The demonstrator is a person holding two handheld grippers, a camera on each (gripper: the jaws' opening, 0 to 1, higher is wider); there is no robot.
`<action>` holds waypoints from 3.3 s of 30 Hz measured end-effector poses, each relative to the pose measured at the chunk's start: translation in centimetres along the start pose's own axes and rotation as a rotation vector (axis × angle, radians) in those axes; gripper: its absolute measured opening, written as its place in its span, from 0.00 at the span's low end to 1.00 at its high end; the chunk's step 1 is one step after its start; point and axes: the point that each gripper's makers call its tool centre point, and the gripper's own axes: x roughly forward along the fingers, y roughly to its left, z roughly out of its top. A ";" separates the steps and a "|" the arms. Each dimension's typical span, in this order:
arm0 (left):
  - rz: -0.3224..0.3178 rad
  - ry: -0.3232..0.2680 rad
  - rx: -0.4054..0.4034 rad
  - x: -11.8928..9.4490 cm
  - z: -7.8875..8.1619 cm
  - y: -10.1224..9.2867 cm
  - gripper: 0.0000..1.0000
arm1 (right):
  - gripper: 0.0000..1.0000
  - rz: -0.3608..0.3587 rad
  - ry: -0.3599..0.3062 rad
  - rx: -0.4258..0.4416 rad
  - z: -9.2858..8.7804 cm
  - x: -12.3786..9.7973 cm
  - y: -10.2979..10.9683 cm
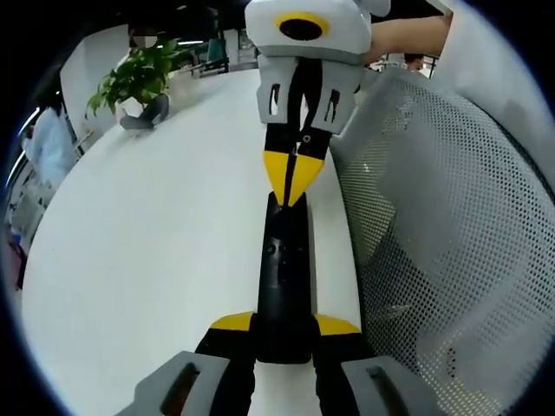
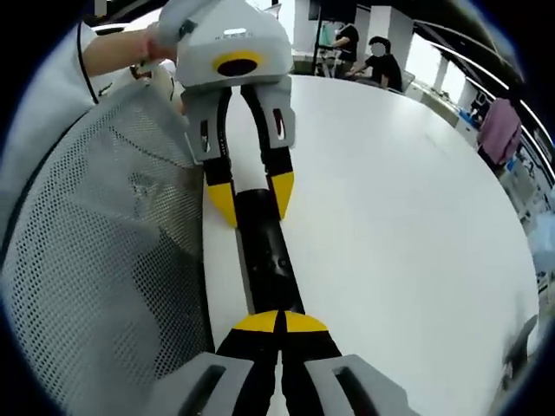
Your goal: Press the specified remote control buttons in sequence, fully releasing each button before pressing the next.
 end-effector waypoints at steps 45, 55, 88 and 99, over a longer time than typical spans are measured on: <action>0.002 0.042 -0.010 -0.1 0.0 0.1 0.24 | 0.00 0.017 -0.111 0.048 0.6 0.5 -0.5; 0.006 0.023 -0.012 -0.1 0.0 0.1 0.24 | 0.00 0.009 -0.090 0.020 0.9 0.6 -0.3; 0.009 0.010 -0.010 -0.1 0.0 0.1 0.24 | 0.00 0.005 0.047 -0.145 1.3 1.2 0.0; 0.016 -0.007 -0.023 -0.1 0.0 0.2 0.24 | 0.00 0.037 -0.028 -0.105 2.6 1.0 0.1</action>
